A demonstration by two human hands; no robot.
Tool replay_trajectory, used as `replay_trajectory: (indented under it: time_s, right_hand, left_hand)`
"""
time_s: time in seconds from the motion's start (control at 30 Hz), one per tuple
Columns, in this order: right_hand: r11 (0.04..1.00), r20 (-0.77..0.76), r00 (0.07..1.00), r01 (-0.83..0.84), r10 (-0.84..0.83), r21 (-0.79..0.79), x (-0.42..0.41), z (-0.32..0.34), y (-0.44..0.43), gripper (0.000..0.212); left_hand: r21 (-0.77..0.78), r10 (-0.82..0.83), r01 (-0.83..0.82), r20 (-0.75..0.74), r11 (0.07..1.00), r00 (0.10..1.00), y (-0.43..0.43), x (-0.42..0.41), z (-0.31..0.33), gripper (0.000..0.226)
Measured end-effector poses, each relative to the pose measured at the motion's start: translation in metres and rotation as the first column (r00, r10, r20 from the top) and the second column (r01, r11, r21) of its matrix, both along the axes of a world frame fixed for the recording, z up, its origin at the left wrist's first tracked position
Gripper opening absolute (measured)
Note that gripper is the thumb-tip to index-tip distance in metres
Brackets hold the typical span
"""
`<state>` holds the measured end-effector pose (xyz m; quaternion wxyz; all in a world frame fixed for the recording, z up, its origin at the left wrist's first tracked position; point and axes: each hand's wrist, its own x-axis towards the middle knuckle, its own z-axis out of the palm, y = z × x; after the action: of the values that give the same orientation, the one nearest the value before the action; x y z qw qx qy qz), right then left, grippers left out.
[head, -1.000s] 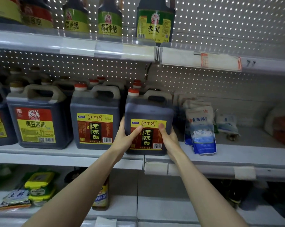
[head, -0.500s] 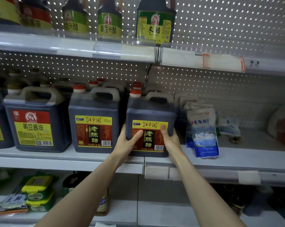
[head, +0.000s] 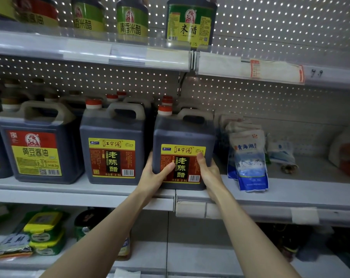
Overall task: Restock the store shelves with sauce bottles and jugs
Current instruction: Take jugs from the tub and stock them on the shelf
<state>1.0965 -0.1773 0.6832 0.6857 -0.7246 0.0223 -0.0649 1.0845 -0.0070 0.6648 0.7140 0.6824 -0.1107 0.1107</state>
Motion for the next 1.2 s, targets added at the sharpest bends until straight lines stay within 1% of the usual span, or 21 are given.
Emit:
replay_trajectory:
  time_s: [0.13,0.2,0.37,0.5,0.7,0.8,1.03,1.2]
  right_hand:
    - [1.0,0.004,1.0,0.013,-0.013,0.011,0.0003,-0.0008,0.0012,0.098]
    - [1.0,-0.003,1.0,0.028,-0.028,0.008,0.0009,-0.0013,0.0012,0.1]
    - [0.999,0.002,0.999,0.035,-0.035,0.011,0.0001,-0.0016,0.0009,0.096]
    - [0.999,0.012,0.999,0.033,-0.033,0.006,0.0004,0.0003,0.0009,0.087]
    - [0.999,-0.002,0.999,0.037,-0.037,0.008,-0.0002,-0.0003,0.0012,0.088]
    - [0.999,0.0,0.999,0.035,-0.035,0.008,-0.0007,0.0007,0.0011,0.09]
    - [1.0,0.006,1.0,0.029,-0.029,0.012,-0.0034,0.0023,0.0016,0.087]
    - [1.0,0.003,1.0,0.025,-0.025,0.003,-0.0041,0.0029,0.0022,0.09]
  left_hand:
    - [-0.004,-0.002,0.002,0.005,1.0,1.0,-0.0002,0.0014,-0.0001,0.053]
    - [0.001,-0.007,0.007,-0.001,1.0,1.0,-0.0003,0.0018,-0.0002,0.056]
    - [0.019,-0.019,0.019,-0.019,1.0,1.0,0.0009,0.0031,0.001,0.061]
    - [0.01,0.006,-0.006,0.006,1.0,1.0,-0.0012,0.0021,0.0004,0.056]
    - [0.008,-0.003,0.003,0.003,1.0,1.0,-0.0009,0.0013,0.0006,0.05]
    - [0.019,-0.007,0.007,-0.005,1.0,1.0,-0.0002,0.0016,0.0011,0.052]
    - [0.025,-0.006,0.007,-0.021,1.0,1.0,-0.0003,0.0016,0.002,0.054]
    - [0.027,0.004,-0.003,-0.042,1.0,0.999,-0.0002,0.0012,0.0018,0.054]
